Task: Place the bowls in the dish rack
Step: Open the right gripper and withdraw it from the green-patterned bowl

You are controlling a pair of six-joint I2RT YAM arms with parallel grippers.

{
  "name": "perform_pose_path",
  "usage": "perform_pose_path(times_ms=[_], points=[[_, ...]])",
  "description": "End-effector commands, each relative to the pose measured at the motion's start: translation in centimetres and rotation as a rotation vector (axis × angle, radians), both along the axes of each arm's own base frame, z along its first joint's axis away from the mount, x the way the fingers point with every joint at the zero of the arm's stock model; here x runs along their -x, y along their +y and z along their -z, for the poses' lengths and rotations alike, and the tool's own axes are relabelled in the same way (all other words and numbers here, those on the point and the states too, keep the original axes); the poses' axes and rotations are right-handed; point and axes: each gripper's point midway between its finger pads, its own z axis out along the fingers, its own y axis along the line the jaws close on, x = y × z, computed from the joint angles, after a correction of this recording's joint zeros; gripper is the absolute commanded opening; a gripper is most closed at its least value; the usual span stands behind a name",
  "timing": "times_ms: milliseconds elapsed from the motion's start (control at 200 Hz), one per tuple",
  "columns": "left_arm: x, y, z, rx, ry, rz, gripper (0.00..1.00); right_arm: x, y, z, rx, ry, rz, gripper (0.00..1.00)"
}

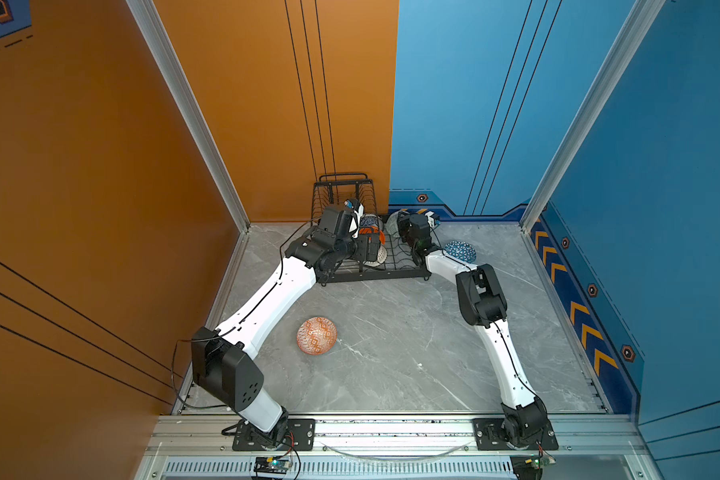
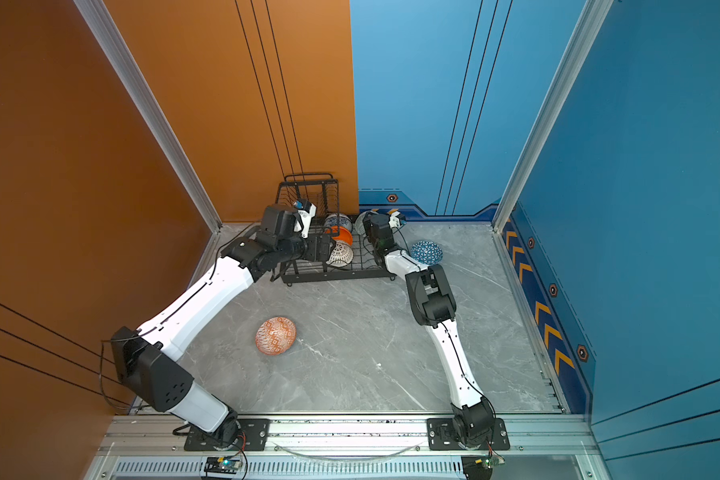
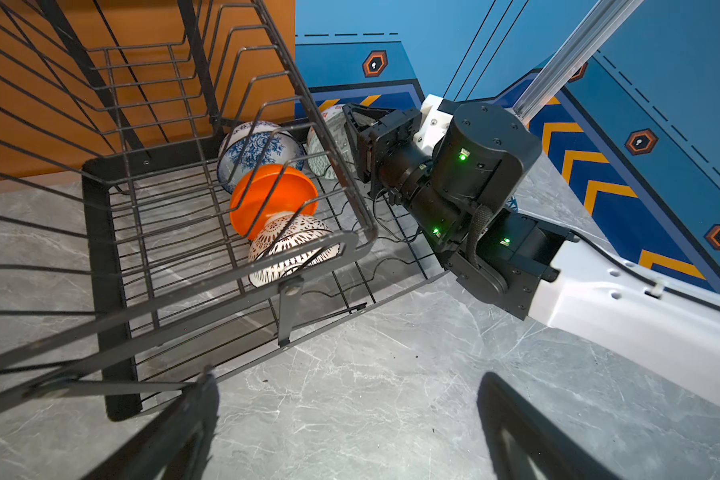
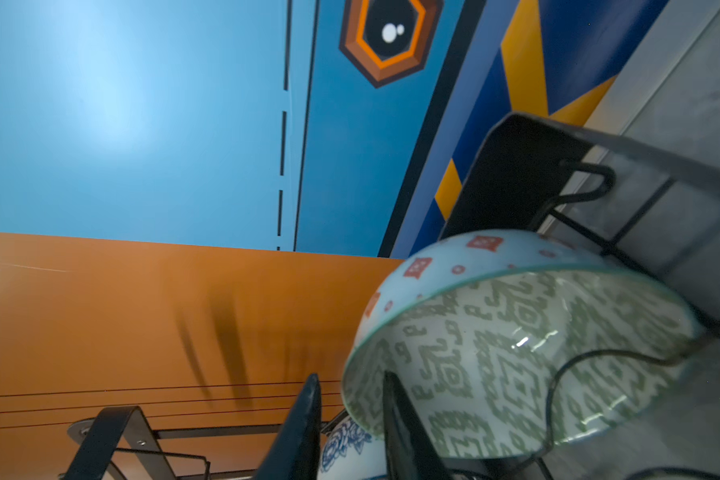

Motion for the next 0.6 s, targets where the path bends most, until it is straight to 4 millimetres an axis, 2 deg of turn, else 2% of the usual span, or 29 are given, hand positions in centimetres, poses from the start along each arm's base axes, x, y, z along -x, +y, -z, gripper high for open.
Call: perform_pose_path(times_ms=[0,40,90,315,380,490,531,596], points=[[-0.7,-0.5,-1.2,0.000,-0.039,-0.020,0.98,0.5,-0.3,-7.5,0.010,-0.091,-0.040,0.29],[-0.7,-0.6,-1.3,0.001,-0.044,-0.022,0.98,0.7,-0.4,-7.9,0.014,-0.089,-0.051,0.32],[-0.8,-0.8,-1.4,0.002,-0.049,-0.024,0.98,0.9,-0.5,-8.5,0.023,-0.088,-0.067,0.42],[-1.2,-1.2,-1.4,0.013,-0.052,-0.054,0.98,3.1,-1.7,-11.3,0.167,-0.053,-0.149,0.58],[-1.3,-1.2,-1.5,0.014,-0.059,-0.063,0.98,3.7,-2.7,-11.8,0.220,-0.019,-0.172,0.71],[-1.7,-1.5,-1.5,0.020,-0.066,-0.075,0.98,5.0,-5.4,-10.7,0.303,0.097,-0.195,0.86],[-1.9,-1.7,-1.5,0.024,-0.069,-0.077,0.98,5.5,-6.5,-10.0,0.334,0.145,-0.201,1.00],[-2.3,-1.9,-1.6,0.032,-0.076,-0.084,0.98,6.6,-8.4,-9.1,0.389,0.220,-0.207,1.00]])
